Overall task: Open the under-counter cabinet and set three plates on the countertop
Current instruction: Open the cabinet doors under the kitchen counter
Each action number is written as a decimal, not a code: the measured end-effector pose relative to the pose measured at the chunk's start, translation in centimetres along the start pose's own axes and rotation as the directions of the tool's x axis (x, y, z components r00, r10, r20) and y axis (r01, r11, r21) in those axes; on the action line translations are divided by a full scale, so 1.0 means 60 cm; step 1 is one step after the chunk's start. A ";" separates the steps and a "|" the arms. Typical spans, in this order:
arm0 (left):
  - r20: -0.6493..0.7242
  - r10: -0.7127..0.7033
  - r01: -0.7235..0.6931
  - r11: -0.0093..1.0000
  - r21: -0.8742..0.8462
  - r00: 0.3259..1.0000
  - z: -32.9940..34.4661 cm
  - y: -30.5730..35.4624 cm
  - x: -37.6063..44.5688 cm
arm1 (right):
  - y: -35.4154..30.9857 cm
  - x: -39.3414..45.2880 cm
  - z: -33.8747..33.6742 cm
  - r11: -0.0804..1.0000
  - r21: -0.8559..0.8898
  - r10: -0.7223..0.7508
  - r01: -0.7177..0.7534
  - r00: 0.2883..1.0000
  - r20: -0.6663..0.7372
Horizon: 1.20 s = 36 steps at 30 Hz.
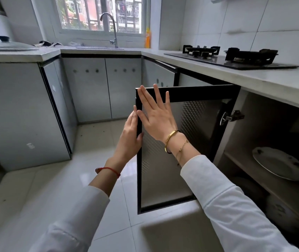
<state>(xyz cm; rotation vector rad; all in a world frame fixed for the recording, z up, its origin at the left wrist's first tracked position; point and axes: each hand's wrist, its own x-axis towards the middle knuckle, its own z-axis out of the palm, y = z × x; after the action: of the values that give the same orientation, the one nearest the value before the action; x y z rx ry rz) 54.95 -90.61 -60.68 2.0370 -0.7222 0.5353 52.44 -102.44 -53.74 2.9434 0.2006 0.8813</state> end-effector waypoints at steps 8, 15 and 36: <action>0.005 0.003 -0.003 0.999 0.044 1.000 -0.001 0.002 -0.011 | 0.001 -0.014 -0.010 0.999 0.053 -0.012 0.013 1.000 -0.026; -0.108 0.083 -0.072 0.992 0.105 0.991 0.005 0.070 -0.056 | 0.024 -0.097 -0.054 0.979 0.190 0.099 -0.070 0.983 -0.152; 0.204 0.366 -0.285 0.896 -0.340 0.908 0.104 0.329 -0.138 | 0.126 -0.416 -0.234 0.862 0.011 0.472 -0.507 0.795 -0.382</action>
<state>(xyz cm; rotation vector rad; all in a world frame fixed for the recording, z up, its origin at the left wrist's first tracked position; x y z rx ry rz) 36.25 -102.23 -57.12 1.7190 -1.2483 0.3161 24.86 -113.13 -54.80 2.7408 -0.6109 1.4647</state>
